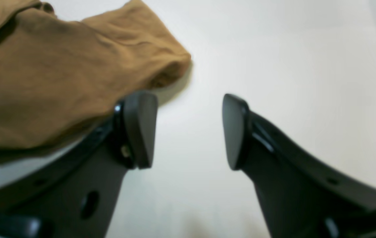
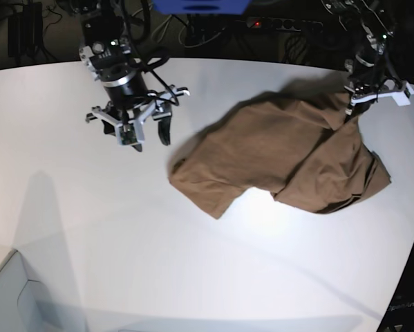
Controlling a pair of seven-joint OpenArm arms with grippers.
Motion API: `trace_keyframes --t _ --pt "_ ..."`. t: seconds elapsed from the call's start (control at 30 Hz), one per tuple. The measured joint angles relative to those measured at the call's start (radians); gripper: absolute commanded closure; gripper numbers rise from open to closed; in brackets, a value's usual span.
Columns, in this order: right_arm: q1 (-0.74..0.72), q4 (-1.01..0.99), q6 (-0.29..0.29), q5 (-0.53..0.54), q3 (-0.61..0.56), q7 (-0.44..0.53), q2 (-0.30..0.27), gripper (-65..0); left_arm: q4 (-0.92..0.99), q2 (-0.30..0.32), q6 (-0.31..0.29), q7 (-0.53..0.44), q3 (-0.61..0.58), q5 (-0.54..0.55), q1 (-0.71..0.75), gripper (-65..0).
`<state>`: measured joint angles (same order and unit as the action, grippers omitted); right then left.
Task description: Layout the t-shirt on the table in an organized manner, then fold the t-shirt properly
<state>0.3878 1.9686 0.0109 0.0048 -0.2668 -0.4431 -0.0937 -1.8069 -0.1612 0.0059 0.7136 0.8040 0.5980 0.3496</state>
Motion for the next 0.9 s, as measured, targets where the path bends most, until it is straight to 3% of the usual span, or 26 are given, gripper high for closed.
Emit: trace_keyframes --t 0.17,0.27,0.5,0.7,0.8,0.9 --pt "-0.097 -0.009 0.000 0.001 -0.080 -0.097 0.003 -42.9 0.012 0.039 -0.002 -0.006 0.008 0.050 0.035 -10.8" --pt "-0.198 -0.117 0.002 0.003 -0.085 -0.138 0.045 -45.9 0.011 0.045 -0.002 -0.005 0.010 0.053 0.040 -12.4" --pt "-0.401 -0.419 -0.003 0.001 -0.086 -0.145 0.053 -46.3 0.009 0.044 -0.002 -0.004 0.008 0.057 0.040 -12.3" --pt "-0.438 -0.510 -0.003 0.000 -0.088 -0.135 0.078 -46.0 0.006 0.044 -0.002 -0.003 0.010 0.058 0.055 -12.2" --pt "-0.441 -0.550 -0.003 0.000 -0.087 -0.130 0.086 -42.3 -0.016 0.039 -0.002 -0.002 0.010 0.058 0.055 -12.2" --pt "-0.458 -0.613 -0.003 0.016 -0.085 -0.097 0.089 -30.2 -0.054 0.033 -0.006 -0.006 0.010 0.061 0.080 -12.2"
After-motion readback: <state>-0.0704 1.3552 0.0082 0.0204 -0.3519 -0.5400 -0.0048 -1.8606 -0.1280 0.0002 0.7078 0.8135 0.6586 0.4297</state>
